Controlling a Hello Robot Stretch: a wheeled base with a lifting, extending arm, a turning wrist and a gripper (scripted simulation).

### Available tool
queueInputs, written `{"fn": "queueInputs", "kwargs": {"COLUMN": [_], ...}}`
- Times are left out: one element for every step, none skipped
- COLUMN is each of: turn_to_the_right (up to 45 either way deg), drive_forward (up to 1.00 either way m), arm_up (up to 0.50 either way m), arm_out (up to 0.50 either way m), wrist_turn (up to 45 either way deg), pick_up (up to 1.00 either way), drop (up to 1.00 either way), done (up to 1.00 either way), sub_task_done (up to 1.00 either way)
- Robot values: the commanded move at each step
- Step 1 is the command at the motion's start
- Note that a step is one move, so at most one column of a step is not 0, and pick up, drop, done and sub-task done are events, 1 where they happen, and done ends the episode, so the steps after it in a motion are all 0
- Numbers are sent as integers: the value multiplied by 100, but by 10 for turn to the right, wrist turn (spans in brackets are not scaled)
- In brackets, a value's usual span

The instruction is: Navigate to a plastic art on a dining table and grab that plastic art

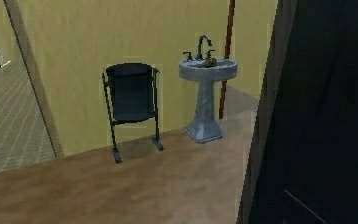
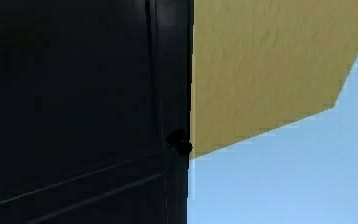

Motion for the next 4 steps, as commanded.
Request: {"fn": "queueInputs", "kwargs": {"turn_to_the_right": [0,-240,0,450], "drive_forward": [100,0,25,0], "arm_up": [0,0,0,0], "arm_out": [0,0,0,0], "wrist_turn": [0,0,0,0], "pick_up": [0,0,0,0], "drop": [0,0,0,0], "done": [0,0,0,0], "sub_task_done": [0,0,0,0]}}
